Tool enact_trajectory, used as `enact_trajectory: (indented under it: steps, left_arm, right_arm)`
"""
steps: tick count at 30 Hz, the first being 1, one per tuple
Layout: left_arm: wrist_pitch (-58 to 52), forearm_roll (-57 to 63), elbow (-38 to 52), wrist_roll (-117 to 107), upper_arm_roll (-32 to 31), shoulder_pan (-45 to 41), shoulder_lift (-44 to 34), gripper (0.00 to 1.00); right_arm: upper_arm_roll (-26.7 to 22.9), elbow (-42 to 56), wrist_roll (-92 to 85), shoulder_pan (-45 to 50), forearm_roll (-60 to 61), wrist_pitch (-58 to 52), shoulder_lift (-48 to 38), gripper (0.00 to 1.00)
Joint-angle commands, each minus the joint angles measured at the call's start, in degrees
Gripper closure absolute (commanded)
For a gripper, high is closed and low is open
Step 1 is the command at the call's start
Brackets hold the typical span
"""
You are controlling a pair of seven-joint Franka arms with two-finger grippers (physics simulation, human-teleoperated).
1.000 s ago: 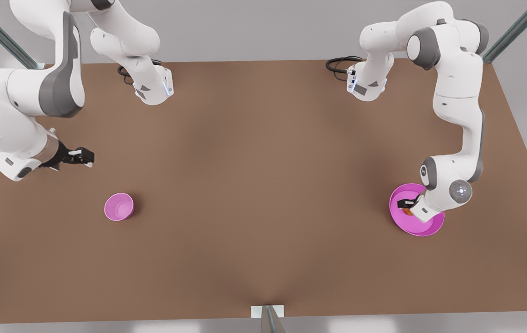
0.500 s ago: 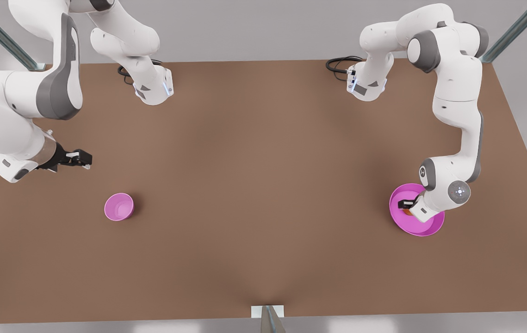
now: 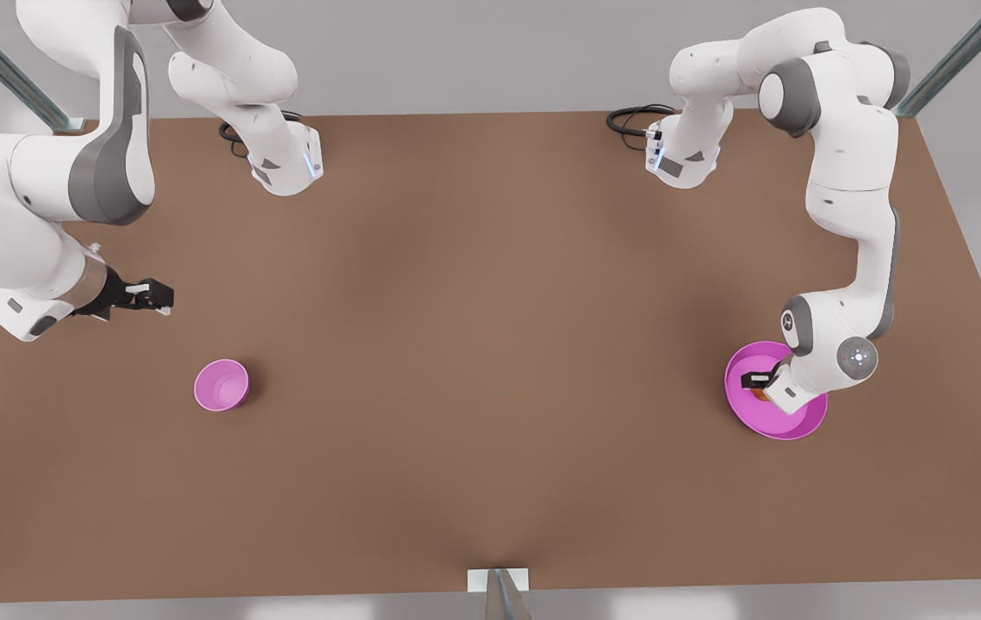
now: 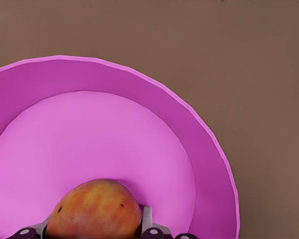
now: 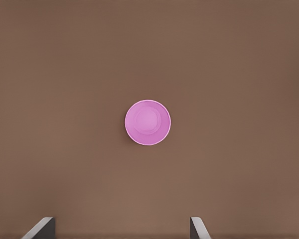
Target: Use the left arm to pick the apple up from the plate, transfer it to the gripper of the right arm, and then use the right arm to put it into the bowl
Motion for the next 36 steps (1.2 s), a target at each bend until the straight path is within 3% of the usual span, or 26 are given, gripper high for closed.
enact_trajectory:
  steps: [1, 14, 16, 21, 23, 26, 29, 32, 33, 36]
  left_arm:
    - [-0.1, 0.0, 0.1, -0.2, 0.0, 0.0, -0.2, 0.20]
    - [1.7, 0.1, 0.3, -0.1, -0.1, 0.2, -0.2, 0.20]
    - [1.7, 0.0, 0.3, -0.1, -0.2, 0.2, -0.1, 0.29]
    - [1.5, 0.1, 0.3, 0.2, -0.3, 0.2, -0.4, 0.29]
    - [-1.3, -0.4, 0.8, 0.0, -0.4, 0.2, -1.5, 0.30]
    - [-14.1, -17.2, 2.9, -0.2, -0.4, -0.3, -5.6, 0.30]
    - [-33.7, -28.3, 16.7, -0.5, -1.4, -0.5, -1.3, 0.30]
    - [-35.7, -36.2, 22.2, -8.1, -14.1, -0.8, 0.2, 0.30]
    - [-35.8, -36.6, 27.0, -14.1, -20.9, -0.8, 3.7, 0.30]
    - [-34.0, -41.8, 36.1, -18.7, -33.0, -2.2, 13.0, 0.30]
  right_arm:
    - [0.0, 0.1, 0.0, -0.1, 0.0, -0.1, -0.1, 0.00]
    - [0.0, 0.2, 0.0, 0.0, 0.1, 0.1, 0.1, 0.00]
    - [0.0, 0.1, 0.0, 0.1, 0.1, 0.1, 0.1, 0.00]
    - [0.0, -0.4, 0.0, 0.2, 0.3, 0.0, 0.1, 0.00]
    - [0.0, -0.4, 0.0, 0.2, 0.3, 0.0, 0.2, 0.00]
    - [0.0, -0.4, 0.1, 0.2, 0.3, 0.0, 0.2, 0.00]
    - [-0.1, -0.3, -0.9, -0.3, 3.2, 0.2, 1.2, 0.00]
    - [2.4, 5.7, -5.0, -1.3, 16.1, 5.1, 12.1, 0.00]
    - [2.8, 5.5, -7.5, -1.2, 28.2, 4.8, 16.3, 0.00]
    - [2.9, 6.1, -30.9, -2.6, 49.6, 4.7, 25.3, 0.00]
